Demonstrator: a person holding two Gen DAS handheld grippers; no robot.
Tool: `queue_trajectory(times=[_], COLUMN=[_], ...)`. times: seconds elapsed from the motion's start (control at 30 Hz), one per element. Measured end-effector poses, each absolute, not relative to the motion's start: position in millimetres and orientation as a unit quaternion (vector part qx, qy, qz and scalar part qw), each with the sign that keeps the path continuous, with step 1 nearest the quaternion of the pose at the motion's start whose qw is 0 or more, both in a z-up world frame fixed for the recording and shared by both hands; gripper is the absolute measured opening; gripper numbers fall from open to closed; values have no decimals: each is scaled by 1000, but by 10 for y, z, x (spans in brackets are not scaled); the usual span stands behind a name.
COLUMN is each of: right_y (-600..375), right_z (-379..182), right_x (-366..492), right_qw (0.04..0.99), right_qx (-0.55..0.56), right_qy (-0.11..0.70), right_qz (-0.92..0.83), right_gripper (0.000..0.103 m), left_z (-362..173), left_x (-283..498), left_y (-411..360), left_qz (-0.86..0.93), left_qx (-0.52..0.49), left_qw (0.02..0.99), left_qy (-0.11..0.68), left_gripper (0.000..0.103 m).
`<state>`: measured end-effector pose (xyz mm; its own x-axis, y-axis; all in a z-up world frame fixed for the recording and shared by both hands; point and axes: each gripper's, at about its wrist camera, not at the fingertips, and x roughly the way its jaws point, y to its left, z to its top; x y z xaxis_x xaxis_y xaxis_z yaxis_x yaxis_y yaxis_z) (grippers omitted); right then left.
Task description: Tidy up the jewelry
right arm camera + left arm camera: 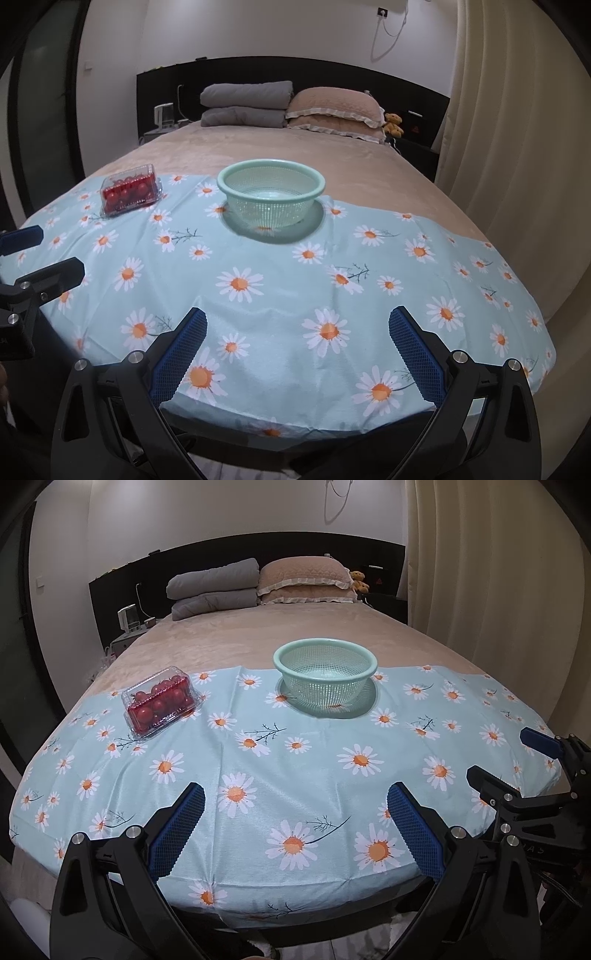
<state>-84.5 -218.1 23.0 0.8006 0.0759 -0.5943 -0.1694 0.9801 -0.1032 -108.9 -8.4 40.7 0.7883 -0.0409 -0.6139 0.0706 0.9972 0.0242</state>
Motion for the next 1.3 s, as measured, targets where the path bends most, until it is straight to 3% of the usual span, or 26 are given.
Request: queue_trajectory(times=[1.3], right_y=[-2152], right_z=[188], right_x=[-830], right_qw=[941], right_qx=[-86], right_qy=[319], right_qz=[78], right_gripper=[95], left_z=[284], left_x=[-999], left_y=[-61], left_qz=[-5], left_qx=[25], left_qw=[931], left_qy=[365], left_gripper=[97])
